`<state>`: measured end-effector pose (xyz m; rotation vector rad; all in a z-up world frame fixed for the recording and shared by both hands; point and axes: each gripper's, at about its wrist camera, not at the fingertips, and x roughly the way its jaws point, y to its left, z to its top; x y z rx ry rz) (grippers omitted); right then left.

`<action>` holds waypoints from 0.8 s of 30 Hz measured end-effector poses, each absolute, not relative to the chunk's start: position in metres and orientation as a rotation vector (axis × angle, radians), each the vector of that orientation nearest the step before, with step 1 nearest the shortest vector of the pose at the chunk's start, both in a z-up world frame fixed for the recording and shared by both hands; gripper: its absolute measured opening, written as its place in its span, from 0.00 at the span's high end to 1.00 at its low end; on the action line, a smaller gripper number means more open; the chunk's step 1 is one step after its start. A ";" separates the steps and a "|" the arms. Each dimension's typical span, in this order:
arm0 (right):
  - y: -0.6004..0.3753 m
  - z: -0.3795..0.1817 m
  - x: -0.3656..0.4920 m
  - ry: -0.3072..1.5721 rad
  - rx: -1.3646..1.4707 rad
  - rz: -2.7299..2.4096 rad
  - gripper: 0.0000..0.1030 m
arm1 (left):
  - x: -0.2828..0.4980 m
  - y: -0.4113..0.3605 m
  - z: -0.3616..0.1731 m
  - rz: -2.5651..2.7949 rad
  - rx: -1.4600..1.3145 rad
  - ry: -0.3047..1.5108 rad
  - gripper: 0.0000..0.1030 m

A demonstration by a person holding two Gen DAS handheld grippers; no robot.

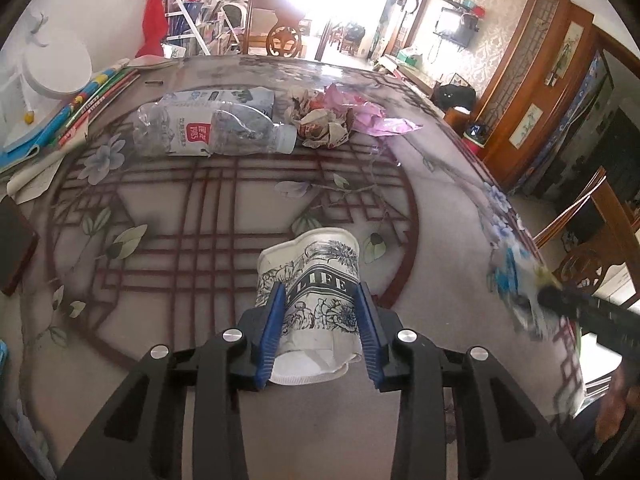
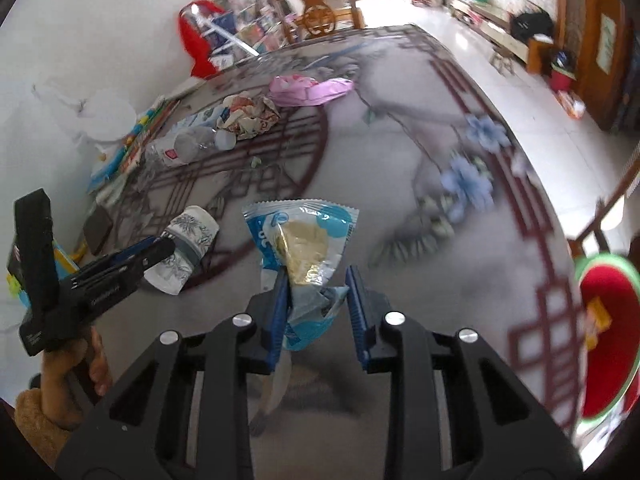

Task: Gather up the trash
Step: 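Carry the paper cup and blue snack bag to the red bucket and release both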

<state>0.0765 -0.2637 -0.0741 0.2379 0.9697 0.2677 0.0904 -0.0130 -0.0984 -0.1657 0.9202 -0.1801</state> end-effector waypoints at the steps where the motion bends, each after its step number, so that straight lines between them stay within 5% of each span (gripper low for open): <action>1: -0.267 -0.073 0.072 0.962 0.255 0.264 0.73 | 0.089 -0.013 -0.097 -0.183 -0.169 0.917 0.69; 5: -0.275 -0.066 0.051 0.908 0.255 0.221 0.73 | 0.083 -0.016 -0.091 -0.205 -0.166 0.888 0.75; 7: -0.278 -0.061 0.039 0.884 0.263 0.210 0.73 | 0.079 -0.019 -0.086 -0.215 -0.156 0.860 1.00; 16: -0.283 -0.042 0.006 0.809 0.226 0.201 0.73 | 0.078 -0.024 -0.087 -0.223 -0.139 0.876 1.00; 18: -0.284 -0.044 0.006 0.811 0.230 0.203 0.73 | 0.078 -0.020 -0.088 -0.232 -0.160 0.895 0.78; 19: -0.286 -0.045 0.006 0.811 0.237 0.203 0.73 | 0.077 -0.017 -0.087 -0.240 -0.175 0.905 0.53; 20: -0.288 -0.046 0.007 0.813 0.252 0.203 0.73 | 0.075 -0.014 -0.084 -0.241 -0.188 0.900 0.40; 24: -0.291 -0.051 0.010 0.823 0.281 0.206 0.73 | 0.072 -0.014 -0.079 -0.244 -0.191 0.885 0.28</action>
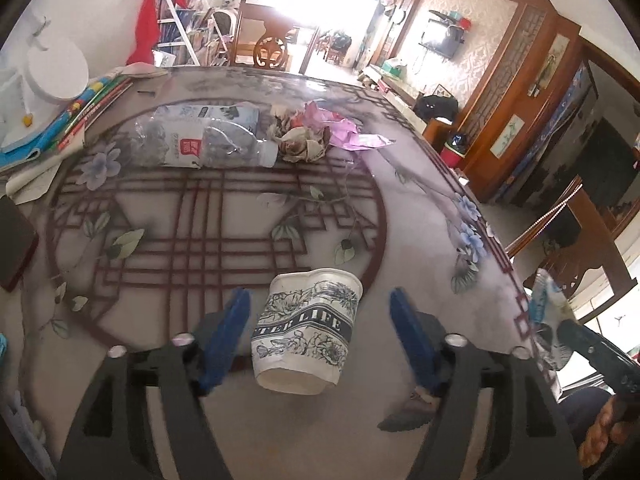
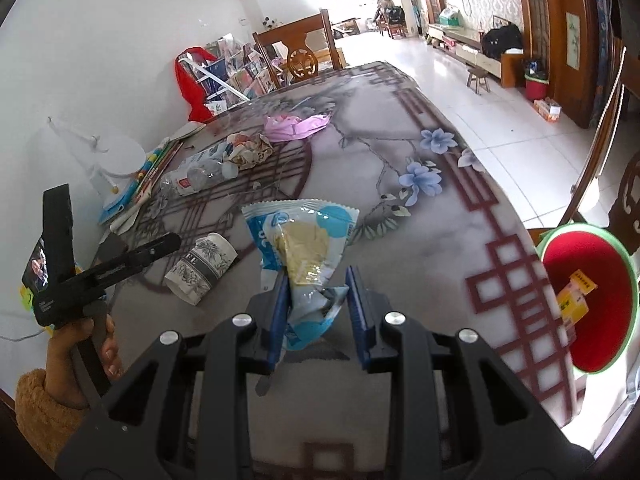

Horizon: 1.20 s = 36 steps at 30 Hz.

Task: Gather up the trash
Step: 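Carry the paper cup and blue snack bag to the red bucket and release both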

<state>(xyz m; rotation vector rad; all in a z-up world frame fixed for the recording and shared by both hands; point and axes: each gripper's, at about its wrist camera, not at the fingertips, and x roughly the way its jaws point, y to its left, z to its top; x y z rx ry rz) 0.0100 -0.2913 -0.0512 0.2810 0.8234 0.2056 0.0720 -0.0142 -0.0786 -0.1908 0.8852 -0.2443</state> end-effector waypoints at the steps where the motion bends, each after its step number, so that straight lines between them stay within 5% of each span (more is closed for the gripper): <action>1: -0.291 -0.052 0.011 0.826 0.279 0.206 0.73 | 0.073 -0.017 -0.081 -0.247 -0.178 0.892 0.27; 9: -0.286 -0.054 0.012 0.828 0.263 0.207 0.72 | 0.084 -0.036 -0.118 -0.218 -0.049 1.005 0.29; 15: -0.285 -0.056 0.013 0.825 0.267 0.211 0.72 | 0.080 -0.022 -0.113 -0.209 -0.132 0.955 0.59; 36: -0.344 -0.011 -0.019 0.688 0.365 0.139 0.72 | 0.050 -0.079 -0.070 -0.429 -0.337 0.886 0.60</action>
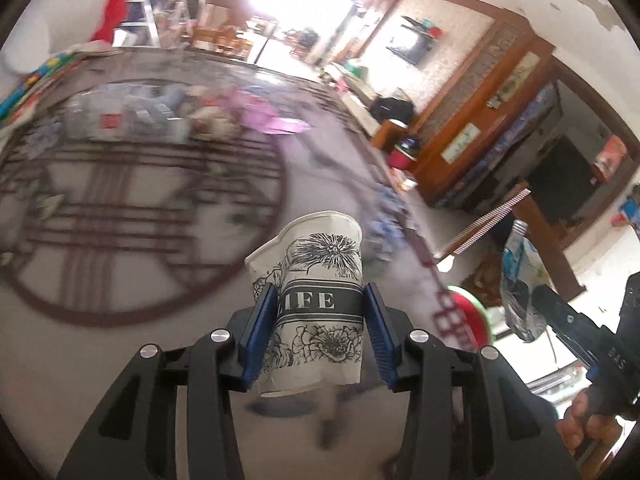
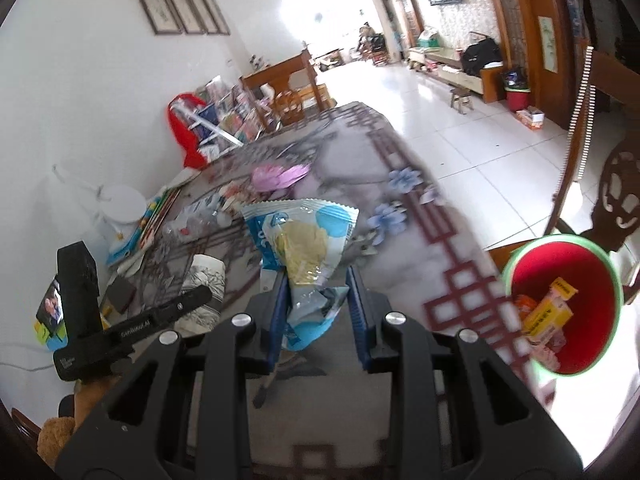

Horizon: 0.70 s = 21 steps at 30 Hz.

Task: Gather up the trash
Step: 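Carry the paper cup and blue snack bag to the red bucket and release both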

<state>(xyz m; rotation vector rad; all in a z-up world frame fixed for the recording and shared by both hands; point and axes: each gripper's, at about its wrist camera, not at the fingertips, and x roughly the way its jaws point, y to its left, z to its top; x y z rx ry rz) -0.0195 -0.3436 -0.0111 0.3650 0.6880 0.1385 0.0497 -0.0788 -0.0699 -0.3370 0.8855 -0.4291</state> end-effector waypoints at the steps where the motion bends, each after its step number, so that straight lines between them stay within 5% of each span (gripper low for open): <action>1: -0.353 -0.009 -0.024 0.680 0.377 0.125 0.72 | 0.049 -0.094 -0.064 -0.458 -0.322 0.879 0.60; 21: -0.506 -0.046 -0.067 0.683 0.512 -0.212 0.72 | 0.056 -0.277 -0.050 -0.820 -0.099 0.938 0.59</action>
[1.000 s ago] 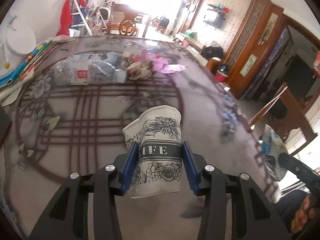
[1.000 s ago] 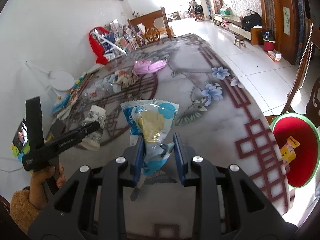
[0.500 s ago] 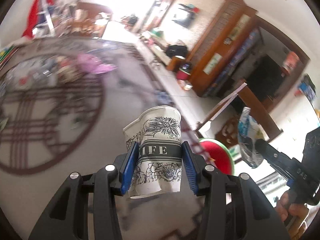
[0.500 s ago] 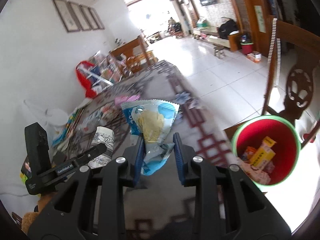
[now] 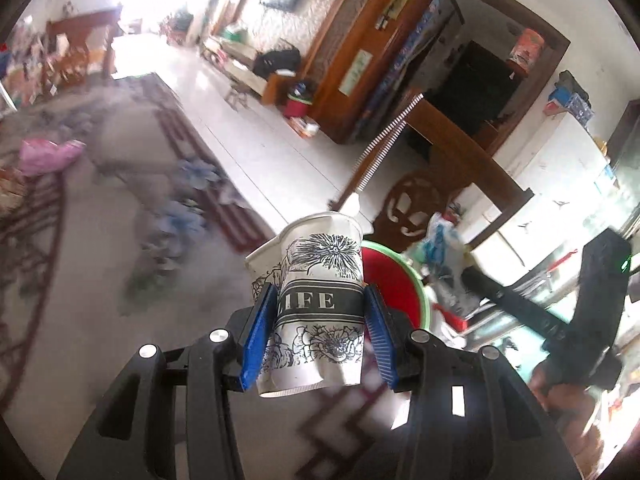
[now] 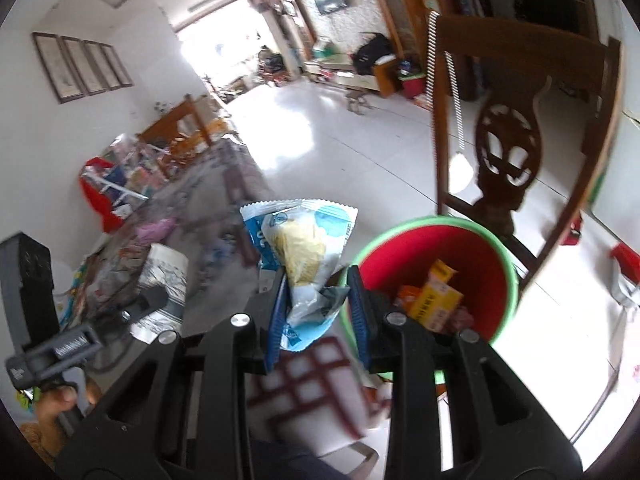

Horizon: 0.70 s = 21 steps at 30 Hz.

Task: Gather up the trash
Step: 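Carry the paper cup and blue snack bag to the red bucket and release both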

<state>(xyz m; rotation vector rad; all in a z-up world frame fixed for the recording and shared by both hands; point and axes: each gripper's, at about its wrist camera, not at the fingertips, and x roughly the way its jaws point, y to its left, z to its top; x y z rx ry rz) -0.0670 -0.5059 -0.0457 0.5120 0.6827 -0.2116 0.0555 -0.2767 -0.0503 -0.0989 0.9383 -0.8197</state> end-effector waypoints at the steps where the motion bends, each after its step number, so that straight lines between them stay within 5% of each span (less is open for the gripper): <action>1: -0.509 -0.051 -0.067 0.691 0.522 -0.219 0.72 | 0.059 -0.289 -0.054 -0.845 -0.094 0.960 0.59; 9: -0.530 -0.082 -0.072 0.733 0.560 -0.292 0.70 | 0.055 -0.352 -0.055 -0.954 0.018 0.974 0.59; 12: -0.541 -0.085 -0.078 0.721 0.575 -0.360 0.53 | 0.057 -0.362 -0.052 -0.968 -0.008 0.962 0.57; 14: -0.545 -0.086 -0.080 0.716 0.593 -0.368 0.52 | 0.056 -0.368 -0.051 -0.990 -0.014 0.961 0.44; 21: -0.536 -0.075 -0.081 0.699 0.573 -0.356 0.46 | 0.046 -0.362 -0.053 -0.992 0.007 0.943 0.38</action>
